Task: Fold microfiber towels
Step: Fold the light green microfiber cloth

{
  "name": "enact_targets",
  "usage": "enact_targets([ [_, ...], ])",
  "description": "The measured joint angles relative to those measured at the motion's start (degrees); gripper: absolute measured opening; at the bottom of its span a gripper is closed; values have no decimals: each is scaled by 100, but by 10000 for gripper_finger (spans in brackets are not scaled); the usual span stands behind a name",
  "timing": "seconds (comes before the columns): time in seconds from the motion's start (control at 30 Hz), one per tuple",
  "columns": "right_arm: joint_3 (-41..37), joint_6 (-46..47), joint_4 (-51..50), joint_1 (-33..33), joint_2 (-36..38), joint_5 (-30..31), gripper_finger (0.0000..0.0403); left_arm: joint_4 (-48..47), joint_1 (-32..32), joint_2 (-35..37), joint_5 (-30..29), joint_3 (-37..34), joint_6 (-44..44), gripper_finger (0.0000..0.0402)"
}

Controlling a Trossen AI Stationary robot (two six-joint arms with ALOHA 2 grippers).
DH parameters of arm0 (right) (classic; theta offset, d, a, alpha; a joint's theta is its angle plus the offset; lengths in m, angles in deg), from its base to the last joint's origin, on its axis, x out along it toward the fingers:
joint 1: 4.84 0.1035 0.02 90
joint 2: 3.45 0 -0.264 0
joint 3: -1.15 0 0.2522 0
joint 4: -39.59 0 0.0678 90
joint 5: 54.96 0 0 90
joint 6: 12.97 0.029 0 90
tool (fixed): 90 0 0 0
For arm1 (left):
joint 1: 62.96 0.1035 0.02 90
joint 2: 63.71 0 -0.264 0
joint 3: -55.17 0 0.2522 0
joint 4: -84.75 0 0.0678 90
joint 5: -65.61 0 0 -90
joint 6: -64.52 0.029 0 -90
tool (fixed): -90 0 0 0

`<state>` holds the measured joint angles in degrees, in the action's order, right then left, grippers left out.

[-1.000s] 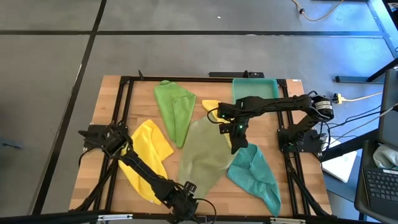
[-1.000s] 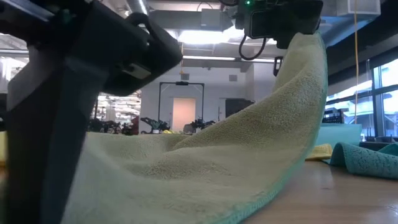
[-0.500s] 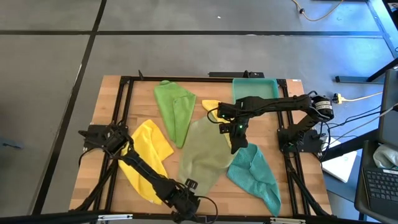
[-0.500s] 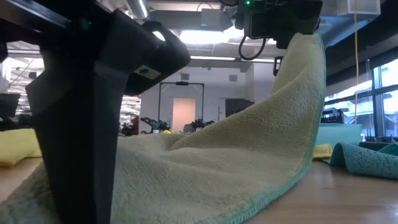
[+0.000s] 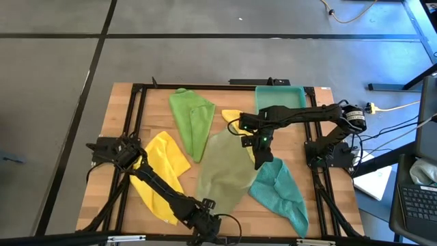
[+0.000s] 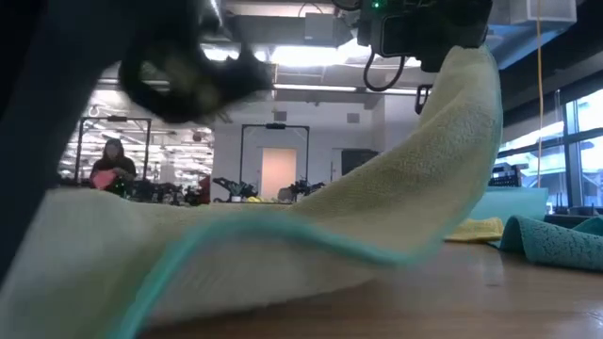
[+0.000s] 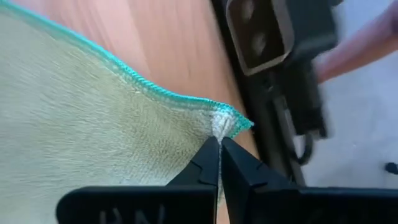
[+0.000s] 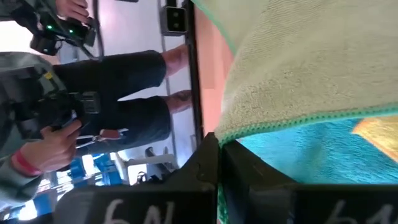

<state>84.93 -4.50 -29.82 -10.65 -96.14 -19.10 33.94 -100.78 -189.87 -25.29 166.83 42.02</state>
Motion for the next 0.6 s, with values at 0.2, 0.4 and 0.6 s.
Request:
enact_targets([
  [0.2,0,6,49,-2,260,-299,9,-1809,11,10,-596,948,-119,0],
  [0.4,0,419,568,-149,932,-493,9,-3829,20,13,-1307,1948,-370,0],
  [0.6,0,1314,1886,-435,1625,-405,9,-5315,105,65,-2508,3153,-875,0],
])
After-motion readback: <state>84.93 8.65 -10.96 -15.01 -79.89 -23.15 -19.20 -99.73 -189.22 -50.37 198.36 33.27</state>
